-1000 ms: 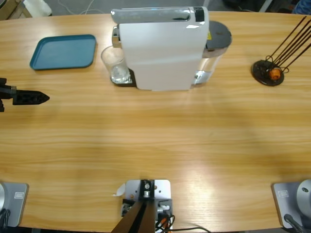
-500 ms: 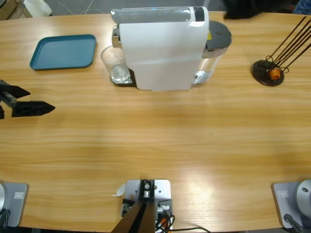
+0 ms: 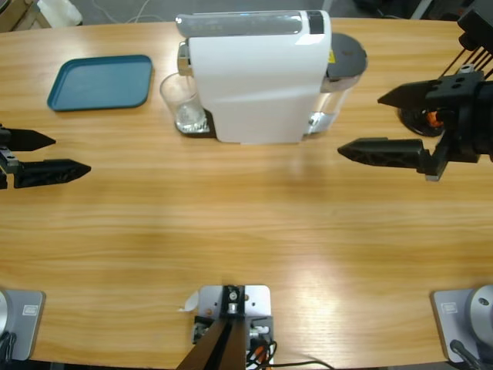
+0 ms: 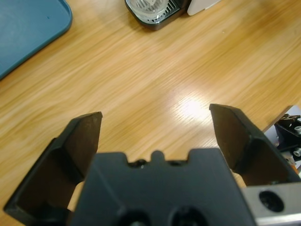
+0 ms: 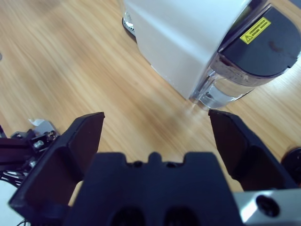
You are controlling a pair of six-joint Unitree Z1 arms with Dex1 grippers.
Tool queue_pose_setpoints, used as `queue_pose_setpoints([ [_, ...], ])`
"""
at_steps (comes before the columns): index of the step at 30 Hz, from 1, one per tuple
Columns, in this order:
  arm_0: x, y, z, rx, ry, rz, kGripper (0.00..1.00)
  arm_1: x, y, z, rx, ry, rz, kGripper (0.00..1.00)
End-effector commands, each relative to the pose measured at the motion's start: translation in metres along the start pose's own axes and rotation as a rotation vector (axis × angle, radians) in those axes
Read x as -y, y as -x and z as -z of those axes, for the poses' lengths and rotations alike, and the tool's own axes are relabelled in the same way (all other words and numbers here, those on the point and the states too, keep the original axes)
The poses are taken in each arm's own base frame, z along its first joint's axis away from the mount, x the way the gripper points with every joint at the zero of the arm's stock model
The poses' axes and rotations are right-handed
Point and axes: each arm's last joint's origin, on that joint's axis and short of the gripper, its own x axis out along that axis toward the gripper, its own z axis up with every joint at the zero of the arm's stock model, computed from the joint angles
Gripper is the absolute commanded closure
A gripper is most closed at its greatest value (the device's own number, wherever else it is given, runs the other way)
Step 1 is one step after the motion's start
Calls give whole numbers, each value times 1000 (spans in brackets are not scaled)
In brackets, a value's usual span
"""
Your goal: Pour coffee
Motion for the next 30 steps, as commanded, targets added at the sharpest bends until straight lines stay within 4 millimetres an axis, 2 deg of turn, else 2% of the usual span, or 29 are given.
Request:
queue_pose_setpoints([
  [1, 0, -22, 16, -107, 9, 17, 0, 2, -6, 22, -33, 1, -17, 0],
  [3, 3, -27, 25, -146, 7, 33, 0, 2, -8, 28, -13, 3, -26, 0],
  [7, 11, -26, 30, -143, -31, 61, 0, 1, -10, 32, -1, 6, -34, 0],
  [12, 11, -24, 37, -53, -39, 70, 0, 1, 1, 41, 39, 11, -22, 0],
  [14, 11, -29, 33, 4, -45, 75, 0, 0, 6, 44, 55, 13, -23, 4],
  [17, 10, -39, 16, 76, -127, 63, 0, -2, 19, 52, 84, 15, -21, 18],
  [19, 10, -38, 5, 149, -206, 55, 0, -2, 18, 53, 75, 15, -23, 18],
  [21, 10, -39, 2, 164, -230, 50, 0, -2, 12, 51, 55, 15, -24, 18],
  [27, 7, -27, 38, 161, -230, 69, 0, 0, 7, 48, 53, 26, -9, 18],
  [30, 4, -24, 40, 223, -210, 51, 21, 1, 6, 48, 49, 32, 7, 18],
])
